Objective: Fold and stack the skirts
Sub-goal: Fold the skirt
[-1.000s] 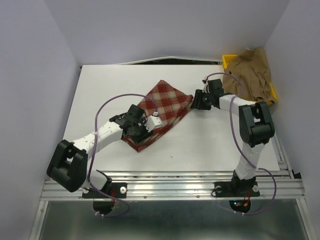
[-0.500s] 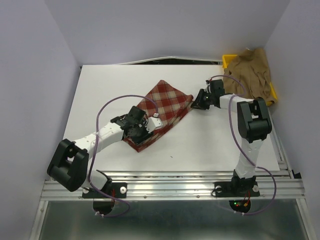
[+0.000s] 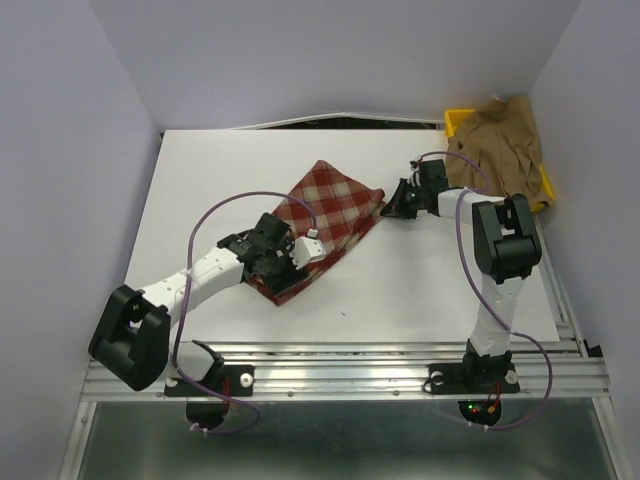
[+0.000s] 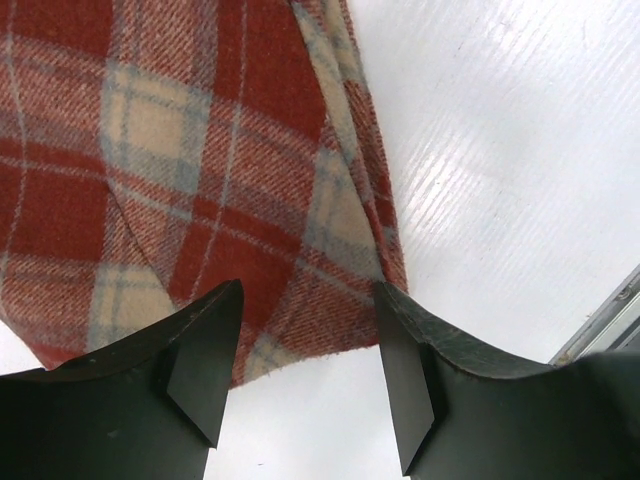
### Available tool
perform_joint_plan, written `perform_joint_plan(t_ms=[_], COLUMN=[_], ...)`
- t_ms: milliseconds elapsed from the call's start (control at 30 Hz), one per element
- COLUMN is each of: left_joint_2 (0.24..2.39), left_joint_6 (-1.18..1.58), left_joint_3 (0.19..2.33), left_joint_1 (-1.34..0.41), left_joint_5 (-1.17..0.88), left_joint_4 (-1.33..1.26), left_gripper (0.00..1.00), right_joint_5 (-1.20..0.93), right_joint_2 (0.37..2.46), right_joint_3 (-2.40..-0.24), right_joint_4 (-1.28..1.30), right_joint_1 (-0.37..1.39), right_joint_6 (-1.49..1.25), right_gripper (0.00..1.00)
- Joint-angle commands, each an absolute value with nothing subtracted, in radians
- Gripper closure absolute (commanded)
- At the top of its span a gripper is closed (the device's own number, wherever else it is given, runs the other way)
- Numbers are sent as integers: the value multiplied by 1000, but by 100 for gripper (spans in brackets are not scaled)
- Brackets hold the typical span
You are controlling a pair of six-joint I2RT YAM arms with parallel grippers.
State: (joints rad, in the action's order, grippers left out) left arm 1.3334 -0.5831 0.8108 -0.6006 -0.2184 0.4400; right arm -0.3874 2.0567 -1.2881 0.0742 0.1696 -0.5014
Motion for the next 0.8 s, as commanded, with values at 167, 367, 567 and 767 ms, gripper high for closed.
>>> perform_joint_plan(t_ms=[167,367,567,767], left_joint_2=[1324,1345,1344,1325], left_joint_6=[-624,-621,-629,-653], left_joint_3=[779,770,764,759], left_joint_1=[-607,-607,-607,-607], left_joint_5=[-310,-270,-239,-255], left_joint_4=[512,497,497,532], left_gripper=[34,38,69,87], right_joint_5=[-319,-310,-304,-288], right_joint_2=[2082,2082,2082,2089], right_joint_3=[-1315,-1318,-1321,-1328], right_joint_4=[95,95,97,97], right_joint_1=[172,172,172,172], right_joint_6=[-488,-488,-479,-474], right_gripper=[99,99,99,99])
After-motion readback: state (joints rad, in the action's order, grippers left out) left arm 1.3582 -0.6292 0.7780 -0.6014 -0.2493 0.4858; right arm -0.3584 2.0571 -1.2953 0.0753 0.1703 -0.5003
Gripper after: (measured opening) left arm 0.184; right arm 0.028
